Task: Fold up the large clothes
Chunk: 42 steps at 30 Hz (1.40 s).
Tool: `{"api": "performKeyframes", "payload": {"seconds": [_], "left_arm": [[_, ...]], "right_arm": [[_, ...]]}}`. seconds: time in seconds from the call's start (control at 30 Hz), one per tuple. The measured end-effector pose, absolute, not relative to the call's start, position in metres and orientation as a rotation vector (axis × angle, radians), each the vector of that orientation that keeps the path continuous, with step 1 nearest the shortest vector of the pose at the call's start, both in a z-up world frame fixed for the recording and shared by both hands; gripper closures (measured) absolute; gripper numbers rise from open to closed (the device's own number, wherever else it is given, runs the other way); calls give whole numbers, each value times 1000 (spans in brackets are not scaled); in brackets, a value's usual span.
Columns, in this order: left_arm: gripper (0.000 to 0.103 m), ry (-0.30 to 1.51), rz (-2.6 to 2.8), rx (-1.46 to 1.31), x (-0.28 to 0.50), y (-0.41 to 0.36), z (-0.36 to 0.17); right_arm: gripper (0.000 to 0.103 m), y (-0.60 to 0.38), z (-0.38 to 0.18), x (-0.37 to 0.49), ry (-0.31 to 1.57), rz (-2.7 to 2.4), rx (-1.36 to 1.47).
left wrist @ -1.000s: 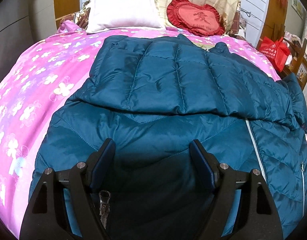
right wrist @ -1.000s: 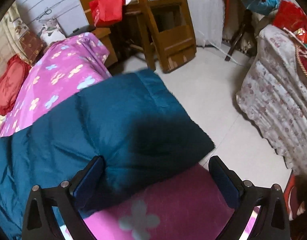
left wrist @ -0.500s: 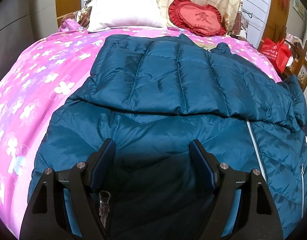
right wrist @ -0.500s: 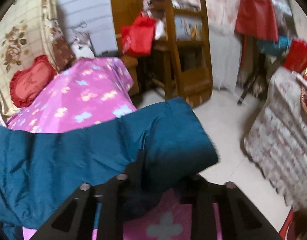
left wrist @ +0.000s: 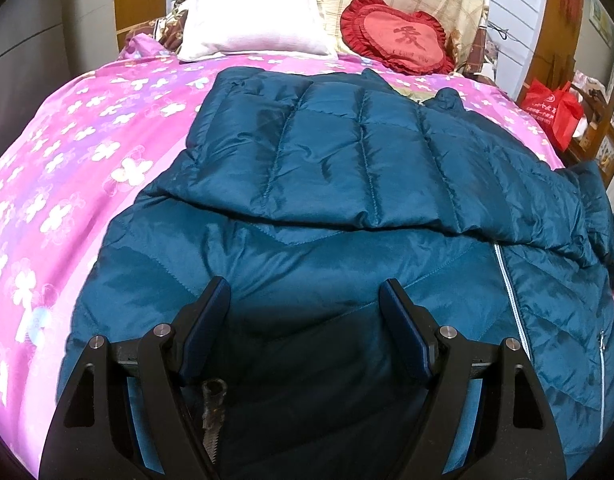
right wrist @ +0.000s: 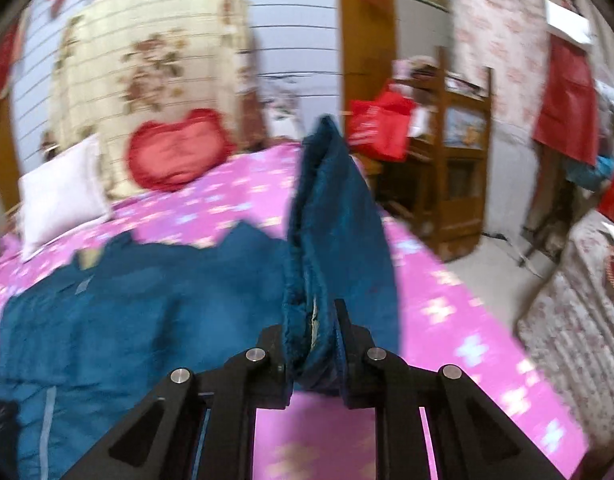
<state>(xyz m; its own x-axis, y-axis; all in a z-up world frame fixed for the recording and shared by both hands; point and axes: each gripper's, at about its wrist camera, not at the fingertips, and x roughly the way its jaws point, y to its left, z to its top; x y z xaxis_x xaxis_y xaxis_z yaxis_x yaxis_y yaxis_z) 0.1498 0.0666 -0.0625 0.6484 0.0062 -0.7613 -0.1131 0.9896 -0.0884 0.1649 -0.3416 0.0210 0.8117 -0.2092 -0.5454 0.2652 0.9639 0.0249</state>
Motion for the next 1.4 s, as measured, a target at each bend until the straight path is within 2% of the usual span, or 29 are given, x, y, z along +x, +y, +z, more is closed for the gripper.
{"api": "performKeyframes", "payload": {"seconds": [0.3,0.47,0.63,0.73,0.77,0.8,0.9,1.07,1.13,1.17,1.4], "left_arm": [[25,825,262,-37,121,124,-44],[25,887,250,-114,118,141,-69],[24,886,239,-128,118,142,-69],[22,897,223,-178,118,148,-71],[22,899,221,-187,117,149,-71],[21,901,221,-190,119,149,-72],[21,903,225,-181,119,148,-71],[21,889,233,-168,113,144,-58],[21,827,204,-176,104,136,-37],[21,811,193,-172,101,131,-30],[21,845,75,-166,94,81,-10]], "right_arm": [[87,-168,-34,190,629,37,28],[87,-113,-54,199,663,179,17],[87,-77,-66,196,695,386,68],[86,-56,-77,190,723,436,-6],[73,-55,-77,188,721,425,-14],[55,-59,-76,184,708,407,-14],[30,-76,-72,172,689,342,10],[29,-119,-70,141,764,179,2],[20,-137,-71,123,770,105,-4],[13,-147,-72,116,779,83,4],[12,-185,-87,89,952,180,93]]}}
